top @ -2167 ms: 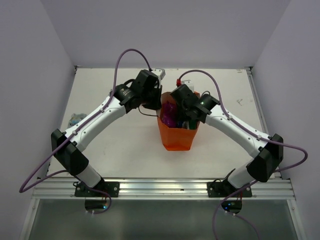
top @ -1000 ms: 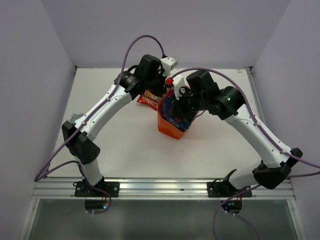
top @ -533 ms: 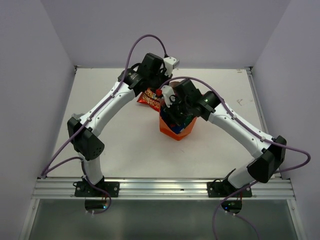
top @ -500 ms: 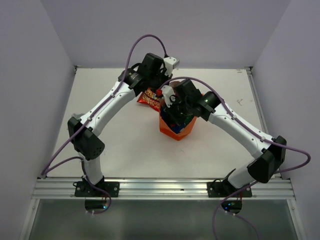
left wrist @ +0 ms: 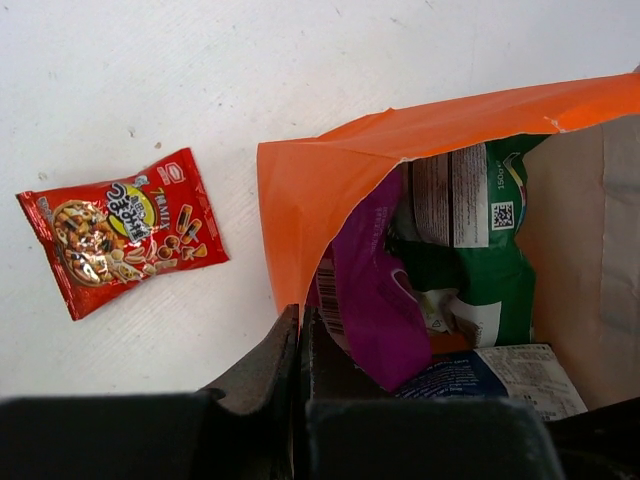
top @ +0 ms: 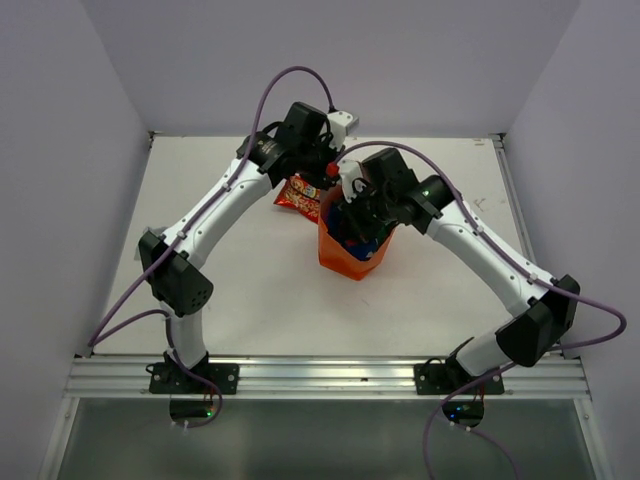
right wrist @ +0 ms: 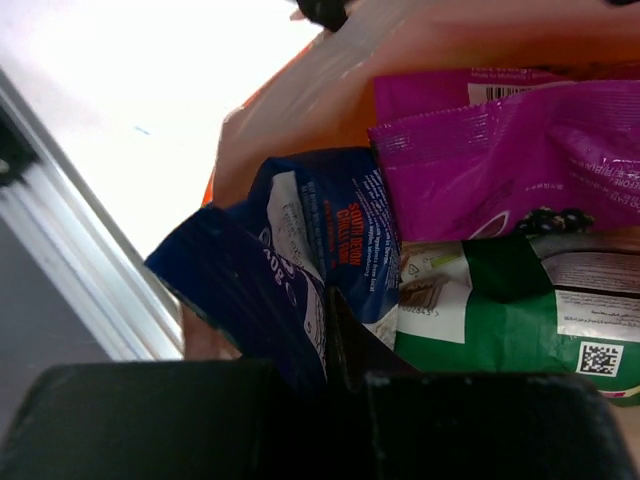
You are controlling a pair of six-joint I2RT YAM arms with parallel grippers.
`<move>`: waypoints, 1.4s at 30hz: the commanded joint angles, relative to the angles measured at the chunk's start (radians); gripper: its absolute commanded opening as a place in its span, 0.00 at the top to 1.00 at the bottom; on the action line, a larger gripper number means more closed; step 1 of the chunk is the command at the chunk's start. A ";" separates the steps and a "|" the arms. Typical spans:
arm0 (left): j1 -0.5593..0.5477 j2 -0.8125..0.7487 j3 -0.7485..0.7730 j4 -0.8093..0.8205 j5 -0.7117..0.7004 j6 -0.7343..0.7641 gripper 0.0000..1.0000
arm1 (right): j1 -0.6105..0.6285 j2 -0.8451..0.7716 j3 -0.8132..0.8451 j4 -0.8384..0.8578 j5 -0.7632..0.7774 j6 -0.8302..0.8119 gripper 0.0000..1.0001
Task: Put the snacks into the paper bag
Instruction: Adjust the snack in the paper bag.
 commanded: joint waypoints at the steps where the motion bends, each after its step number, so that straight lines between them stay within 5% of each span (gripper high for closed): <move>1: 0.005 -0.035 0.064 0.033 0.045 0.001 1.00 | -0.011 -0.074 0.071 0.034 -0.119 0.060 1.00; 5: 0.007 -0.030 0.063 0.036 0.055 -0.005 1.00 | -0.009 -0.084 0.051 0.064 -0.172 0.077 1.00; 15: 0.024 -0.029 0.075 0.016 0.051 -0.041 1.00 | -0.009 0.011 -0.231 0.115 -0.003 0.092 1.00; 22: 0.040 -0.023 0.084 0.008 0.068 -0.067 1.00 | -0.011 0.037 -0.233 0.120 0.158 0.097 1.00; 26: 0.041 -0.012 0.093 0.008 0.089 -0.079 0.98 | -0.009 0.019 -0.172 0.109 0.141 0.134 0.88; 30: 0.041 -0.029 0.097 0.016 0.069 -0.084 0.95 | -0.002 -0.041 -0.062 0.045 0.141 0.135 0.62; 34: 0.041 -0.038 0.093 0.027 0.069 -0.090 0.94 | 0.026 -0.070 0.023 -0.026 0.187 0.126 0.50; 37: 0.041 -0.035 0.093 0.023 0.069 -0.091 0.94 | 0.041 -0.093 0.052 -0.054 0.192 0.125 0.51; 42: 0.041 -0.035 0.092 0.027 0.080 -0.094 0.94 | 0.050 -0.096 0.022 -0.049 0.158 0.123 0.72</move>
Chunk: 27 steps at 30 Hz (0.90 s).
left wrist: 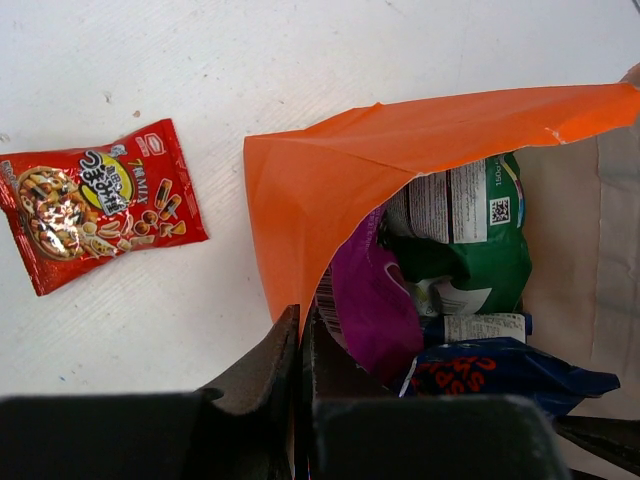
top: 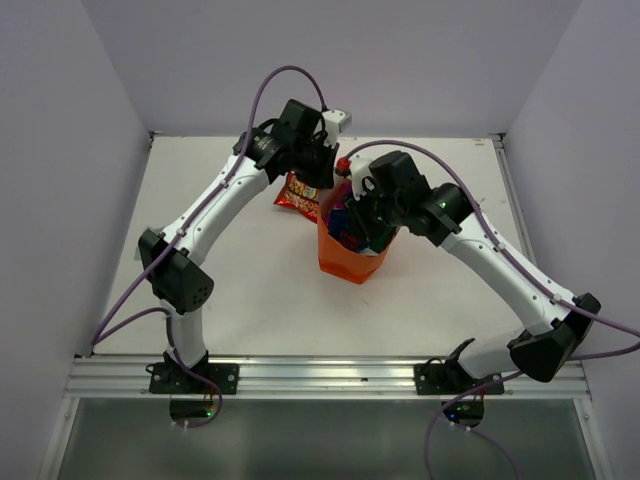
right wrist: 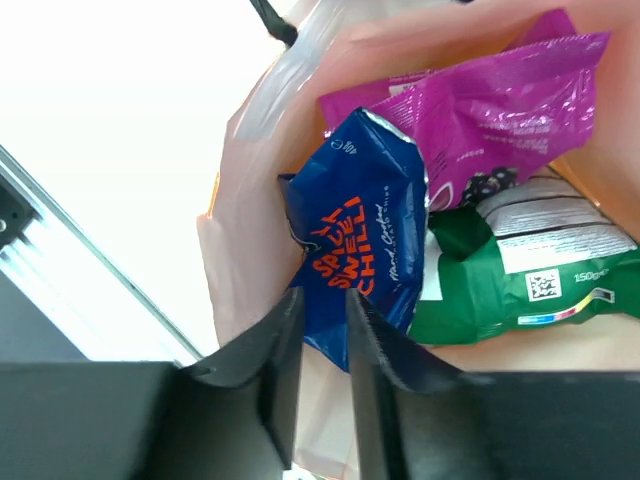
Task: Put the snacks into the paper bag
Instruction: Adjust the snack in the paper bag.
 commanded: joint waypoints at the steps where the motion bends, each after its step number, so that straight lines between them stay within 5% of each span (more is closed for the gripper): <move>1: 0.007 -0.049 0.069 0.081 0.029 -0.022 0.94 | 0.005 0.006 -0.005 -0.031 -0.005 -0.005 0.74; 15: 0.007 -0.057 0.048 0.087 0.030 -0.031 0.94 | -0.004 0.139 -0.244 0.150 0.040 0.063 0.81; 27: 0.007 -0.068 0.023 0.089 0.024 -0.036 0.91 | 0.007 0.012 -0.036 0.045 0.086 0.084 0.78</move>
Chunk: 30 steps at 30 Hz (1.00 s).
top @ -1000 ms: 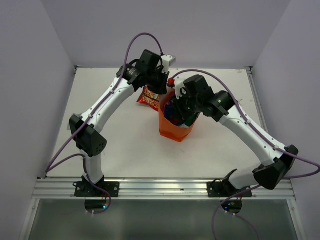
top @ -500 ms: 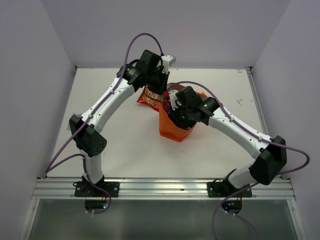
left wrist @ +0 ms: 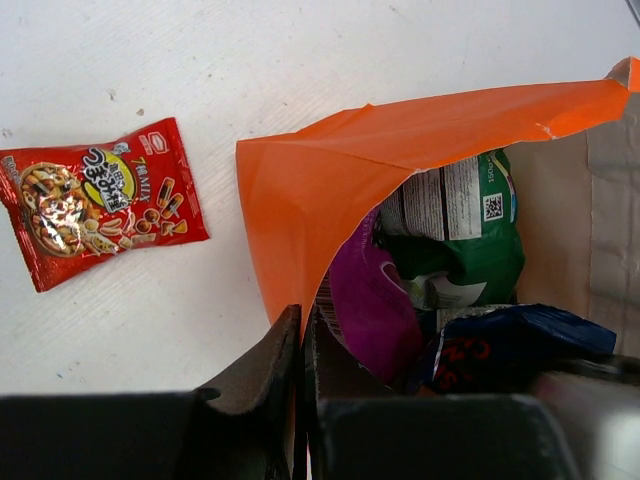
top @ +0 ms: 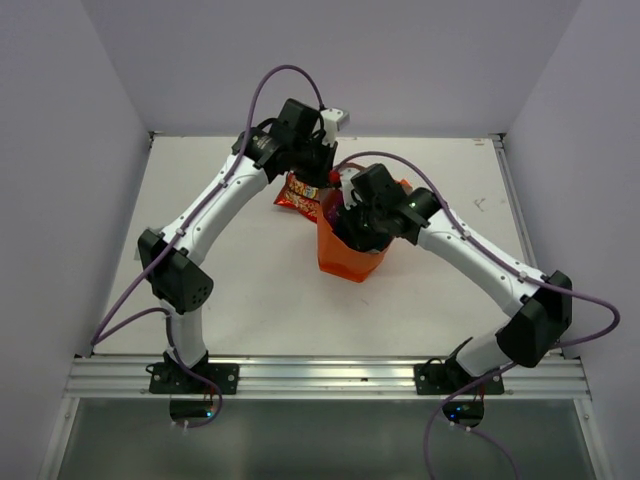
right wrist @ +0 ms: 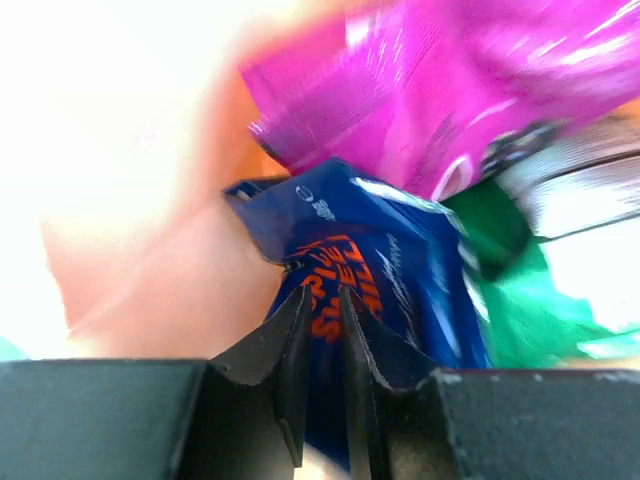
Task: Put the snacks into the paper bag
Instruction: Adjust the snack in the paper bag.
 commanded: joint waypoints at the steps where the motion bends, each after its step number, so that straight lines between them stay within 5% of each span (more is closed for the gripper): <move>1: 0.002 -0.067 0.020 0.088 0.026 -0.018 0.91 | 0.010 -0.099 0.126 -0.047 0.075 0.012 0.78; 20: 0.002 -0.064 0.002 0.082 0.040 -0.021 0.92 | -0.019 0.050 -0.130 0.217 0.278 0.099 0.80; 30: 0.002 -0.081 -0.006 0.085 0.006 -0.031 0.89 | -0.014 -0.056 0.020 0.116 0.180 0.098 0.75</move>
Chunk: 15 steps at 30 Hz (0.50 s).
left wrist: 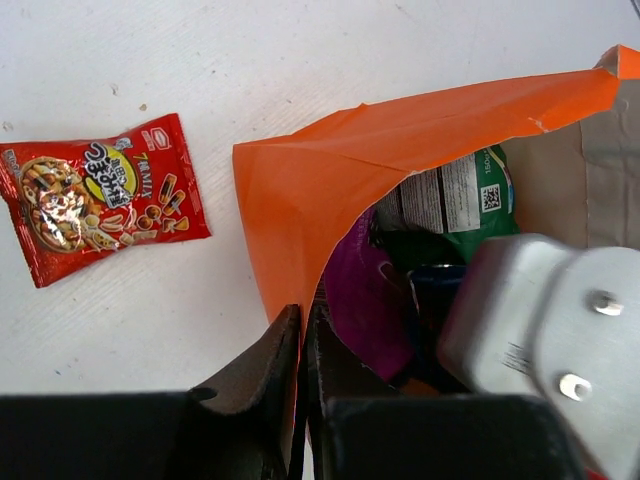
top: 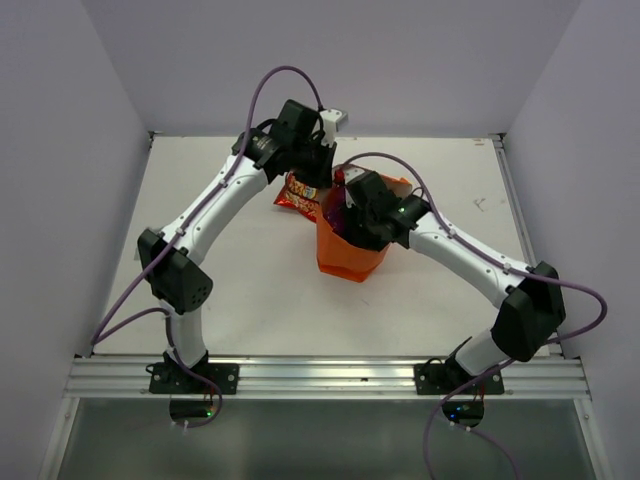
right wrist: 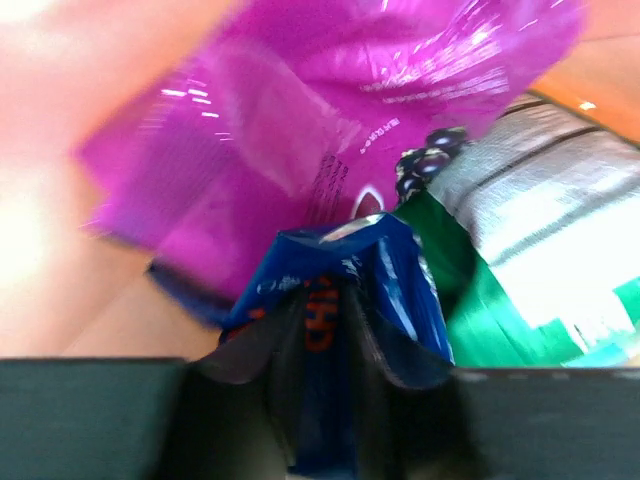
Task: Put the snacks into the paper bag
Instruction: Adjust the snack in the paper bag.
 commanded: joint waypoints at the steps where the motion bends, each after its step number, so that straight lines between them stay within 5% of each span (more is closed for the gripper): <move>1: 0.001 -0.085 0.013 0.081 0.010 -0.030 0.88 | -0.005 -0.124 0.128 -0.058 -0.012 -0.003 0.72; 7: 0.001 -0.125 0.021 0.103 -0.034 -0.045 0.64 | -0.005 -0.247 0.198 -0.098 0.015 -0.010 0.54; 10: 0.001 -0.152 0.030 0.119 -0.066 -0.051 0.46 | -0.005 -0.286 0.209 -0.100 0.032 -0.004 0.48; 13: 0.002 -0.181 0.042 0.132 -0.100 -0.056 0.17 | -0.005 -0.329 0.211 -0.098 0.042 -0.007 0.37; 15: 0.001 -0.198 0.048 0.141 -0.126 -0.058 0.09 | -0.005 -0.358 0.208 -0.087 0.045 -0.009 0.29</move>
